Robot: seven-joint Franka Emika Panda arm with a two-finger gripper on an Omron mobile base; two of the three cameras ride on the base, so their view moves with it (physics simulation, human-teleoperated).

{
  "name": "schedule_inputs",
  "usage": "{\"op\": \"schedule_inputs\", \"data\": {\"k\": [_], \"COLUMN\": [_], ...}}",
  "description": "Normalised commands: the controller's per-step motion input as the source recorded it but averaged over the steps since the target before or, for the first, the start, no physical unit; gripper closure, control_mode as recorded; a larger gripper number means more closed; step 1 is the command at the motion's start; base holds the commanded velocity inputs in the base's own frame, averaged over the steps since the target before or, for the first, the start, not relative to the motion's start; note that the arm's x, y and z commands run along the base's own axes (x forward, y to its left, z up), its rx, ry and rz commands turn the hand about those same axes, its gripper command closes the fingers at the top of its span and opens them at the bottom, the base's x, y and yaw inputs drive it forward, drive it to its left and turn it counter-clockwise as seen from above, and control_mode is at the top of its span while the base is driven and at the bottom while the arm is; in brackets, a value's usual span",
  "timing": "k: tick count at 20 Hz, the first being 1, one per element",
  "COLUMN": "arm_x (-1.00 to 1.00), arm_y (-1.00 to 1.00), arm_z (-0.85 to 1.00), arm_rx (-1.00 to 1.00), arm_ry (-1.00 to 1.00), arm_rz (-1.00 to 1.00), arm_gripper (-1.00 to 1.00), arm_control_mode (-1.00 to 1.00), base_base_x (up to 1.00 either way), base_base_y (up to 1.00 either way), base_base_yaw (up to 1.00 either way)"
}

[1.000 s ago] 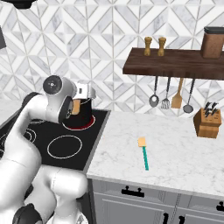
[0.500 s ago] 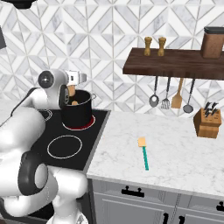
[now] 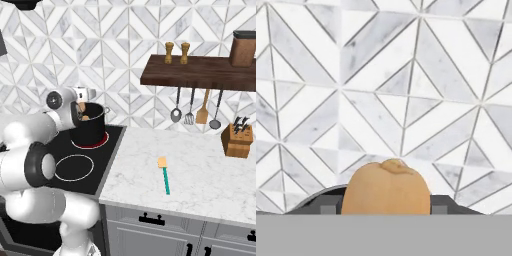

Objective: Put the squash and squash in the pot. Retrieve the spatula and lightly stir the vegetables in the pot.

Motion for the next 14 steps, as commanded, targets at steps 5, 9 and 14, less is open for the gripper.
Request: {"op": "schedule_inputs", "data": {"k": [5,9,14], "arm_x": [0.38,0.29,0.45], "arm_y": [0.15,0.12,0.15], "arm_z": [-0.2,-0.26,-0.34], "arm_rx": [0.01,0.0,0.0], "arm_ry": [0.05,0.1,0.13], "arm_rz": [-0.01,-0.04,-0.03], "arm_gripper": [1.0,1.0,1.0], "arm_control_mode": [-1.0,-1.0,-1.0], "base_base_x": [0.0,0.0,0.0], "base_base_y": [0.0,0.0,0.0], "base_base_yaw": [0.0,0.0,0.0]}}
